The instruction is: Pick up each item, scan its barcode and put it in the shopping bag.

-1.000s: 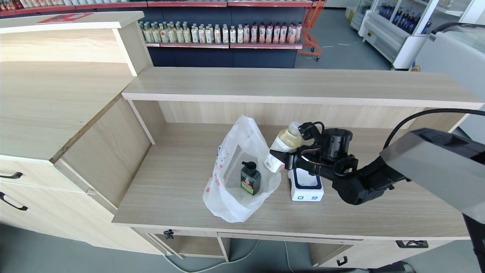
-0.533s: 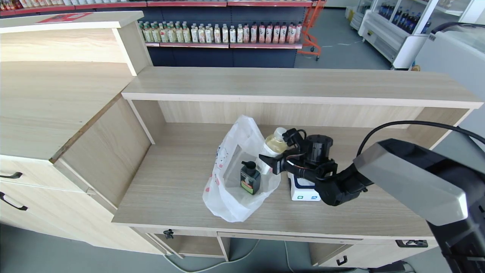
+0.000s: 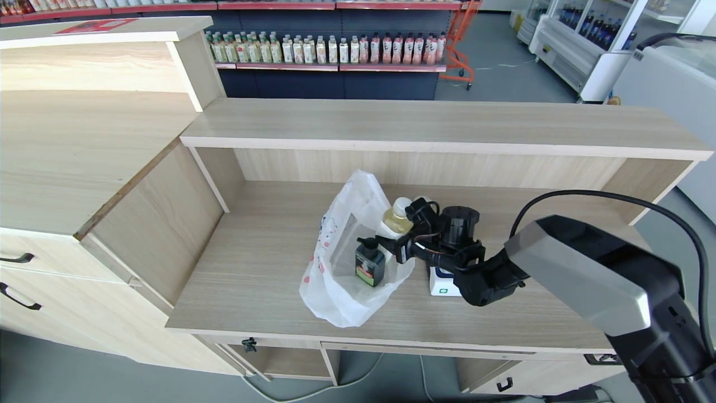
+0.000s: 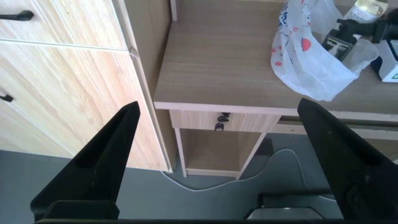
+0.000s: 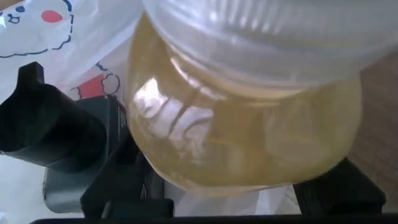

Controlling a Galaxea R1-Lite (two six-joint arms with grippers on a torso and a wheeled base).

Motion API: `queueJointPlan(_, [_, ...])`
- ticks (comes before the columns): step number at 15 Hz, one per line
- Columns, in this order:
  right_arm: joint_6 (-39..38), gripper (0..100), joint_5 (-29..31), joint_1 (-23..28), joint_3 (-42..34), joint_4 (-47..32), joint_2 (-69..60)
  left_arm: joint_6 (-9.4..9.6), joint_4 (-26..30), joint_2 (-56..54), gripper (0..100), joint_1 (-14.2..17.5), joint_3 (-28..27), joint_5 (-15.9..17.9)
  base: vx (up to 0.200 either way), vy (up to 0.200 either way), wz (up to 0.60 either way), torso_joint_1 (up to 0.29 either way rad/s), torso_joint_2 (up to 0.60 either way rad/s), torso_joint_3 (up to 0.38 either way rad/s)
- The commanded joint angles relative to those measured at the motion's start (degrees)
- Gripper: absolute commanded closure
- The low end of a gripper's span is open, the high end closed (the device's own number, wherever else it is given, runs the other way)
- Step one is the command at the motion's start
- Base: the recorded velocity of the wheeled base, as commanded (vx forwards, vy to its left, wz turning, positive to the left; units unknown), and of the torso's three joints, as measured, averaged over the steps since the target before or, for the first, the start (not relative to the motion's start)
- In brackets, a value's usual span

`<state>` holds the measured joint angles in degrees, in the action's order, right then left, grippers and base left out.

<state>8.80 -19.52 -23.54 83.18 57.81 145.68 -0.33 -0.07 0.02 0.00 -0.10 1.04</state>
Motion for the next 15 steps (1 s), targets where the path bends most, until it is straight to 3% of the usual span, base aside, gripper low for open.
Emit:
queueJointPlan(1, [-0.1,0,-0.6,-0.1,0.4,-0.2,0.3,-0.02,0.0,0.0,0,0.0,0.0,0.0,0.0,0.0,0.0,0.0,0.0,0.0])
queueJointPlan(3, [-1.2,0,-1.2,-0.1,0.4,-0.2,-0.4,-0.02,0.0,0.0,0,0.0,0.0,0.0,0.0,0.0,0.0,0.0,0.0,0.0])
queueJointPlan(5, [-6.9,0,-1.2,-0.1,-0.3,-0.2,-3.7,-0.02,0.0,0.0,0,0.0,0.0,0.0,0.0,0.0,0.0,0.0,0.0,0.0])
queueJointPlan(8, [-15.1,0,-1.2,1.6,-6.9,-0.2,-12.0,-0.02,0.0,0.0,0,0.0,0.0,0.0,0.0,0.0,0.0,0.0,0.0,0.0])
queueJointPlan(15, [-17.3,0,-2.9,9.2,-47.9,-3.1,-52.6,-0.02,0.0,0.0,0,0.0,0.0,0.0,0.0,0.0,0.0,0.0,0.0,0.0])
